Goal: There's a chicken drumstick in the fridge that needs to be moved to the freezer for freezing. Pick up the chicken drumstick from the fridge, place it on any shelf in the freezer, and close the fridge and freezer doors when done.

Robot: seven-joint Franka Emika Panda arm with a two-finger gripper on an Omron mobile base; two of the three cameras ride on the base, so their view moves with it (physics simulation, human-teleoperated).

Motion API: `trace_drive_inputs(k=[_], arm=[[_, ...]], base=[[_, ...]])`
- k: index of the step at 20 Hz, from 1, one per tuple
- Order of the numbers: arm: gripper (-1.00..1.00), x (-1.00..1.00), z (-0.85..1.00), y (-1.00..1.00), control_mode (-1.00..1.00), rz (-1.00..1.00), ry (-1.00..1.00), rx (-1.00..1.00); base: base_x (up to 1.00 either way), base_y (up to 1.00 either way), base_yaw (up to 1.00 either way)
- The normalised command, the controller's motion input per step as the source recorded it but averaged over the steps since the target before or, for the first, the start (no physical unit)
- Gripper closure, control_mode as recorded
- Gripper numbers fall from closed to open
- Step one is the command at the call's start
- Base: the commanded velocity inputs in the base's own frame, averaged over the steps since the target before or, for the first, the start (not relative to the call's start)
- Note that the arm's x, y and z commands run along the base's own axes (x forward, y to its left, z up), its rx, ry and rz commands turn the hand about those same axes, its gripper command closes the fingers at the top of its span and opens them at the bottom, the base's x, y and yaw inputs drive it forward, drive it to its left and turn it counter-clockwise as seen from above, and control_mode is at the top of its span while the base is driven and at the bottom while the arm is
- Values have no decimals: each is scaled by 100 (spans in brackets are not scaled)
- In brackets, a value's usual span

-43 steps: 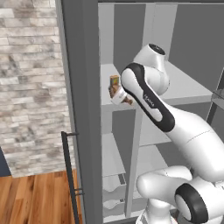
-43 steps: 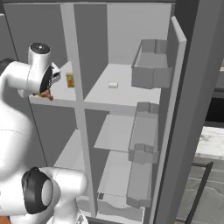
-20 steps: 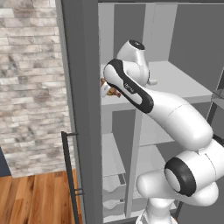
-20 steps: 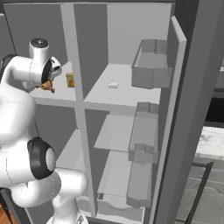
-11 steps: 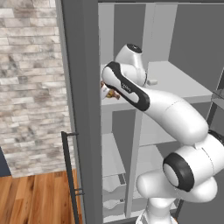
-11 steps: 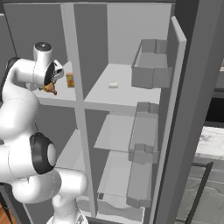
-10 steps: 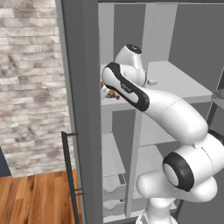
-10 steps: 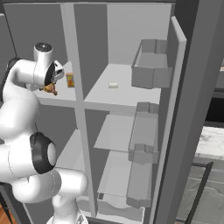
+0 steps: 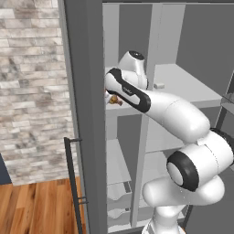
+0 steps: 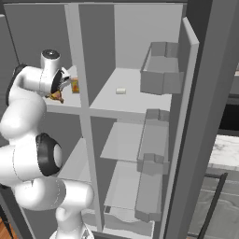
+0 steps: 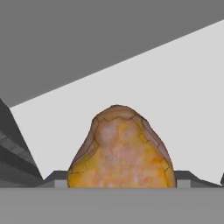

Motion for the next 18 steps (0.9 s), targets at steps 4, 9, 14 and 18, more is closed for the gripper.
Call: trace_drive_inputs(k=[4,9,14,18], arm=[[100,25,-19,3,-100,0,6,0],[100,29,-16,7,-100,0,1,-1],[-100,14,-18,13,-100,0,0,-3],[-100,6,-18,7,-100,0,0,-2]], base=[[0,0,0],[0,0,0],[0,0,0],[0,0,0]])
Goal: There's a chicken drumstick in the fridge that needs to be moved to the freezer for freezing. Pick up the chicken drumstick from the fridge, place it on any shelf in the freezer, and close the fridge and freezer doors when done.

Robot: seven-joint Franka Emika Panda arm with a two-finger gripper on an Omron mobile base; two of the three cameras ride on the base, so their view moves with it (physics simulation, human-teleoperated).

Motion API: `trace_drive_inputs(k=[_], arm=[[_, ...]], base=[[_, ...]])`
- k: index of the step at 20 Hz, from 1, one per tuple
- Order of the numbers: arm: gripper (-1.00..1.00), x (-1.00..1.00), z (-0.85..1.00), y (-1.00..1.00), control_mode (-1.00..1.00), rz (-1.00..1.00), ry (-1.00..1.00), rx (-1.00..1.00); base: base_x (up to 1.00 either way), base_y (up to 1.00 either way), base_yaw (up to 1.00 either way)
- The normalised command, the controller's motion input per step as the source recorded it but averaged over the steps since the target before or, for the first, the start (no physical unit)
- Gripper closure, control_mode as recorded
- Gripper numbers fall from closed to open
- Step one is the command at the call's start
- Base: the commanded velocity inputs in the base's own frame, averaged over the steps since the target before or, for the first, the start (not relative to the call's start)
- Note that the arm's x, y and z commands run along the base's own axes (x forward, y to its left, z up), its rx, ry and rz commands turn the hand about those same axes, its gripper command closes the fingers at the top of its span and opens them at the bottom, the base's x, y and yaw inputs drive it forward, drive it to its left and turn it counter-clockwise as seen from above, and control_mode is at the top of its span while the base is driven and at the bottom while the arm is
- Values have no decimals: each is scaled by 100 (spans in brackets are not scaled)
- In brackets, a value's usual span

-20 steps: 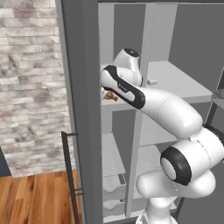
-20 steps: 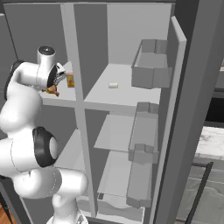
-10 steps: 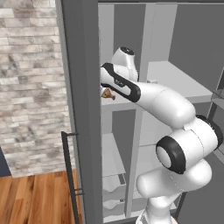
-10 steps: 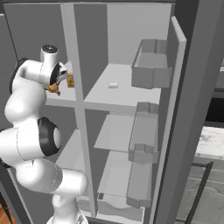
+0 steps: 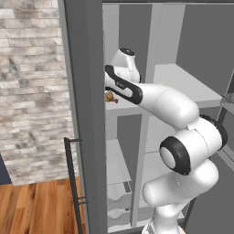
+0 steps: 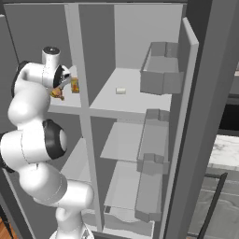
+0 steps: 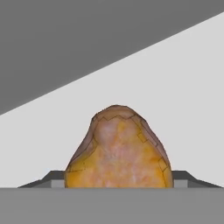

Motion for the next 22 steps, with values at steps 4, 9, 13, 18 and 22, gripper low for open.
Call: trace_drive_inputs(k=[4,9,13,18,22], arm=[[-100,0,-14,0,-100,0,-1,0],[-100,0,-3,0,-100,0,0,0],[-100,-2,0,0,-100,0,-1,0],[-100,-21,0,0,-100,0,-2,0],[-100,-29,0,0,-100,0,0,0]], base=[[0,0,0],[0,0,0],[0,0,0],[0,0,0],[0,0,0]])
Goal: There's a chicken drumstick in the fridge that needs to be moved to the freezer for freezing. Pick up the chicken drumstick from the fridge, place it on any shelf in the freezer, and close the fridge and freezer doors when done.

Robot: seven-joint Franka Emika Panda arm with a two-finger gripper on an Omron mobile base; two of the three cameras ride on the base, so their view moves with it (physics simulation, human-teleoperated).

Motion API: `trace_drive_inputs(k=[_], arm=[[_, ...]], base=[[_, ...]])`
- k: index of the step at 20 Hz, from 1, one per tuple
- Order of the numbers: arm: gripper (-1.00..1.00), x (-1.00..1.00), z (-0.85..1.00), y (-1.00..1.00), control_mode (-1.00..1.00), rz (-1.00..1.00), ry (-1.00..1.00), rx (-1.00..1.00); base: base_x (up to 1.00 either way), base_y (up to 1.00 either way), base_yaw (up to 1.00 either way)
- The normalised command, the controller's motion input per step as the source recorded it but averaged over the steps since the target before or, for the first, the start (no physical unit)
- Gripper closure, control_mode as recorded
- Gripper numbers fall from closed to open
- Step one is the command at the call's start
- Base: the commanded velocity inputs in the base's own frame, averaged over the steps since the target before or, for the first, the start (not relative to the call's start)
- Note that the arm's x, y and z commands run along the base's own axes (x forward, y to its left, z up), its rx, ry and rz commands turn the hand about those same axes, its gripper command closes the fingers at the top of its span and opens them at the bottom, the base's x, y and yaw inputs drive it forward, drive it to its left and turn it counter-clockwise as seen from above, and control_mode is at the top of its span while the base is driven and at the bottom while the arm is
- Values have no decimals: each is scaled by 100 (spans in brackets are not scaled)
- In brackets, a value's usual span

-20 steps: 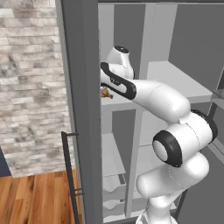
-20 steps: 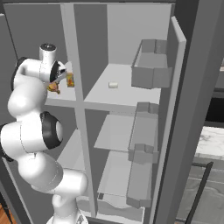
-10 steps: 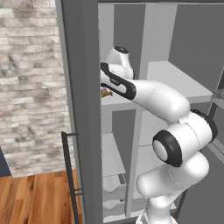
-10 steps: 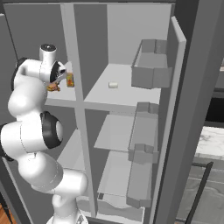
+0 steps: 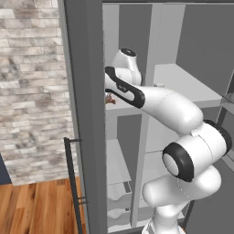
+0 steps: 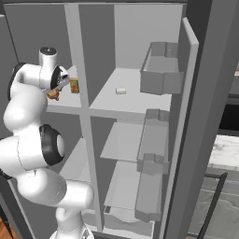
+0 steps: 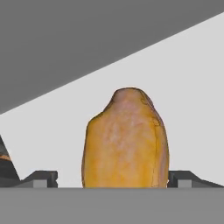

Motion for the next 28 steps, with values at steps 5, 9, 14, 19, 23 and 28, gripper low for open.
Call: trace_drive_inputs(k=[5,9,14,19,23,28], arm=[[-100,-12,0,0,-100,0,0,0],[-100,-1,0,-3,-100,0,-6,0],[-100,0,0,-6,-100,0,-12,0],[-100,2,-7,-1,-100,0,-13,0],[-100,-16,2,-3,-100,0,-9,0],[-100,-30,30,-14,-100,-1,0,0]], base=[[0,0,0],[0,0,0],[0,0,0],[0,0,0],[0,0,0],[0,0,0]])
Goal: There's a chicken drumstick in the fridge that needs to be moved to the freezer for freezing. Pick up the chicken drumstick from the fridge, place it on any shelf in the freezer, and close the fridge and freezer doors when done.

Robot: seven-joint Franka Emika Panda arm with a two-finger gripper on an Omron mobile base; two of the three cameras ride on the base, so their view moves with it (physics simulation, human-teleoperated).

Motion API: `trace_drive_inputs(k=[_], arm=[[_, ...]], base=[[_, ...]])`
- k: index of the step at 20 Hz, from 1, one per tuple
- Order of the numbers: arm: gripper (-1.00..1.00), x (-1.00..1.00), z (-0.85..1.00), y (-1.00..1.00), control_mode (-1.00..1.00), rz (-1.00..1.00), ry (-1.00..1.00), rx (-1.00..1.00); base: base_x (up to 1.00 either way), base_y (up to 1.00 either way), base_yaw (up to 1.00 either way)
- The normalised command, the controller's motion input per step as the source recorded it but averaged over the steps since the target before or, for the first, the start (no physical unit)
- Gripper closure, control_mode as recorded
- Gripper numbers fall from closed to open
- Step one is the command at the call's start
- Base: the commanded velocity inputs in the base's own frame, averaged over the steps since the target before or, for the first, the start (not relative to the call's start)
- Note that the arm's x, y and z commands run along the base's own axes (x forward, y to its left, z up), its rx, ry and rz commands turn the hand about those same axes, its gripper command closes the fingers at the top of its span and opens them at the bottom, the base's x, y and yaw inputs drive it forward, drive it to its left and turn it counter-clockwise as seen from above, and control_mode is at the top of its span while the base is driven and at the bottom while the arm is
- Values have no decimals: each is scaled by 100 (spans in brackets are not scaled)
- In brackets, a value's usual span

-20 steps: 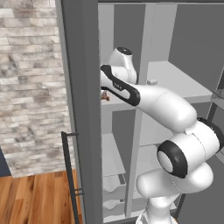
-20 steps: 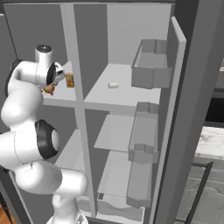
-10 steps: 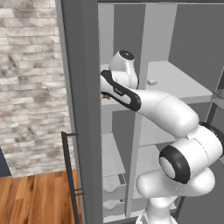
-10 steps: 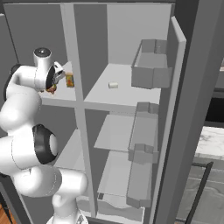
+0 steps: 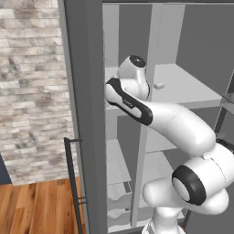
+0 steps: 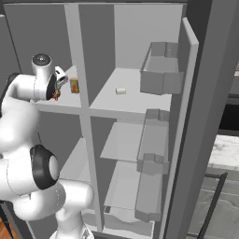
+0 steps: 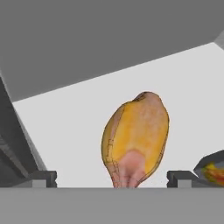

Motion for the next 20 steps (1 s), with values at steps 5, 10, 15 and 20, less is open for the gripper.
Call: trace_drive_inputs(k=[5,10,15,20], arm=[[-100,-42,62,-34,-100,-3,0,0],[-100,-60,18,-47,-100,-8,0,0],[-100,-96,0,-44,-100,-12,-7,0],[-100,-81,0,-56,-100,-17,-6,0]], base=[[0,0,0],[0,0,0],[0,0,0],[0,0,0]])
